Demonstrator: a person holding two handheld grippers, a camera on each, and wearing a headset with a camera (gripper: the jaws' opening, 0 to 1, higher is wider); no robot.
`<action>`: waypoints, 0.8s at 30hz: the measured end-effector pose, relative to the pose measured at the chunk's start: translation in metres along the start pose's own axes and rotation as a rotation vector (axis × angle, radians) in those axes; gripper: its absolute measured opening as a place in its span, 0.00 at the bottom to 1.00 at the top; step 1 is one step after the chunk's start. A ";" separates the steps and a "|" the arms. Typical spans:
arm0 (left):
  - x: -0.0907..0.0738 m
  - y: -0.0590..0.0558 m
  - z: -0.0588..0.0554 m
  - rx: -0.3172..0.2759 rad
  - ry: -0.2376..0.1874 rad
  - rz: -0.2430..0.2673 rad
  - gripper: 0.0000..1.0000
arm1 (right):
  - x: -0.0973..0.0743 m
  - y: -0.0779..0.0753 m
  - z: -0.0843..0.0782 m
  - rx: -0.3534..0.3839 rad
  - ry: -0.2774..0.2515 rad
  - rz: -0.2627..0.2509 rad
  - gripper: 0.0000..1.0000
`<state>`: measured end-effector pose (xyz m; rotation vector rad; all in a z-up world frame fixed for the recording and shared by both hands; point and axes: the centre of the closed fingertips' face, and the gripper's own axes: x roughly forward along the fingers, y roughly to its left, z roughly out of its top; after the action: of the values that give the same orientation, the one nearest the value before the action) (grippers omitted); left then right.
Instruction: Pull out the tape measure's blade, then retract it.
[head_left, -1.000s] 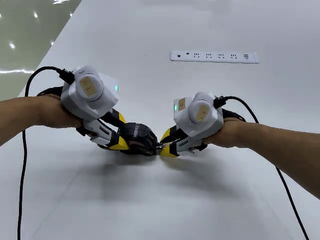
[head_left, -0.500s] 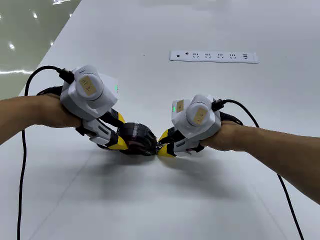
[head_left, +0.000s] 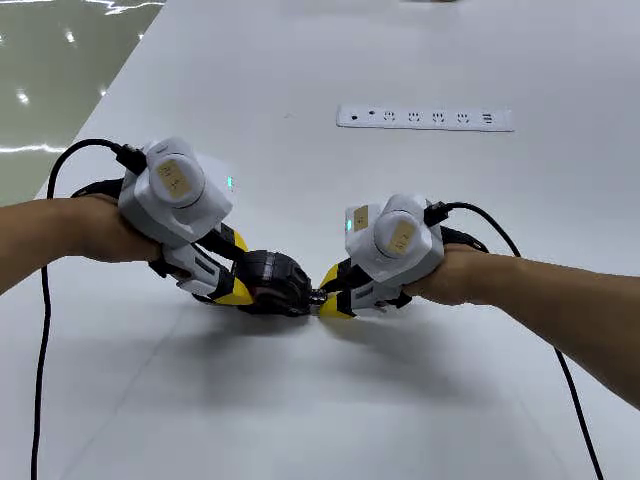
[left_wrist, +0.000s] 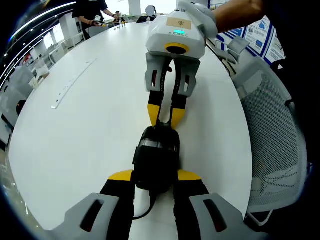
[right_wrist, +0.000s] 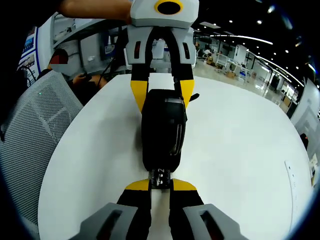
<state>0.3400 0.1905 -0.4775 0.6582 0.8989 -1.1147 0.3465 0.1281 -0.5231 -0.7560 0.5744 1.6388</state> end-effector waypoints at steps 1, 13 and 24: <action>0.000 0.000 0.000 0.001 0.001 0.000 0.23 | 0.000 0.000 -0.001 -0.001 0.001 0.000 0.09; 0.001 0.000 0.000 0.010 0.017 0.002 0.23 | -0.007 0.000 -0.008 0.004 0.010 -0.004 0.09; 0.001 0.000 0.000 0.020 0.040 0.001 0.23 | -0.014 0.001 -0.016 0.006 0.021 -0.006 0.09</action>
<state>0.3399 0.1903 -0.4784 0.7000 0.9225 -1.1142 0.3499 0.1072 -0.5229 -0.7706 0.5914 1.6245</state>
